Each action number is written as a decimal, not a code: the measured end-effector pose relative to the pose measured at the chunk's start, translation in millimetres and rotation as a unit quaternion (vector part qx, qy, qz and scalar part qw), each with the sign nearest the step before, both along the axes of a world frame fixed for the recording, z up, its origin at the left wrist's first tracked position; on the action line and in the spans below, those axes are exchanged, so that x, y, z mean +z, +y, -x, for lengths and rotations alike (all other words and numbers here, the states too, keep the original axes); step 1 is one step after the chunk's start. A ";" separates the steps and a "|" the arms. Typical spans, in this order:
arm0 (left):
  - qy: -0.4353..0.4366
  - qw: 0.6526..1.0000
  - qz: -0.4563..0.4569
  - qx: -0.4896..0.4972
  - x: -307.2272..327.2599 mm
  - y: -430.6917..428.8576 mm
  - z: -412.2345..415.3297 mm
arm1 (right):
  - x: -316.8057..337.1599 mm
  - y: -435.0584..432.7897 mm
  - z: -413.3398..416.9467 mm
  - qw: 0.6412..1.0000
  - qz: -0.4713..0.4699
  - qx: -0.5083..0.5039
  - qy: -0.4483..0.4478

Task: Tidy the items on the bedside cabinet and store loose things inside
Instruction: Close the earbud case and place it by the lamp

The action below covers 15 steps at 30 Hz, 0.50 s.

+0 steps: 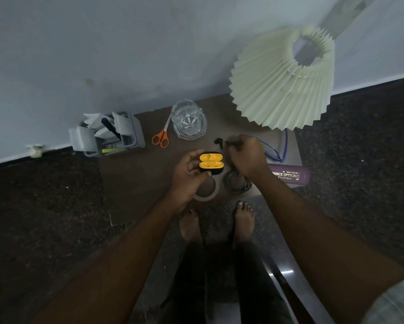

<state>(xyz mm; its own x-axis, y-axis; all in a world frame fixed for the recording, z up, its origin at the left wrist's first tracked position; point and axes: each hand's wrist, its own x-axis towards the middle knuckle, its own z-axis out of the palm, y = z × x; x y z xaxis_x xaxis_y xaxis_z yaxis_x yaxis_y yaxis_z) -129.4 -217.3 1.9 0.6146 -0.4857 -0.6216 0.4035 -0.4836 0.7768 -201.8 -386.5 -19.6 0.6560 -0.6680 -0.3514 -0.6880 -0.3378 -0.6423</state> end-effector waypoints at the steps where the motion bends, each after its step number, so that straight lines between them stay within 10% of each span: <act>1: 0.001 1.000 0.002 0.001 0.2 -0.3 -0.3 | 0.9 -0.2 1.4 0.999 -0.030 -0.036 -0.025; 6: 0.010 1.000 0.009 0.004 2.0 -3.0 -2.2 | 7.3 -0.7 8.3 0.911 -0.319 -0.220 -0.137; 15: 0.001 1.000 0.009 0.022 2.5 -9.8 -0.7 | 21.2 -3.4 17.4 0.860 -0.392 -0.232 -0.231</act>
<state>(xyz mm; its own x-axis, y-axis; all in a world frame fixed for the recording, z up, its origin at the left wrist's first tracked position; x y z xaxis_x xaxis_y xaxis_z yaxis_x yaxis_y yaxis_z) -128.7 -227.2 4.4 0.6341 -0.4704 -0.6137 0.4250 -0.4510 0.7849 -219.2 -389.8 1.5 0.5738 -0.5709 -0.5872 -0.2431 0.5659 -0.7878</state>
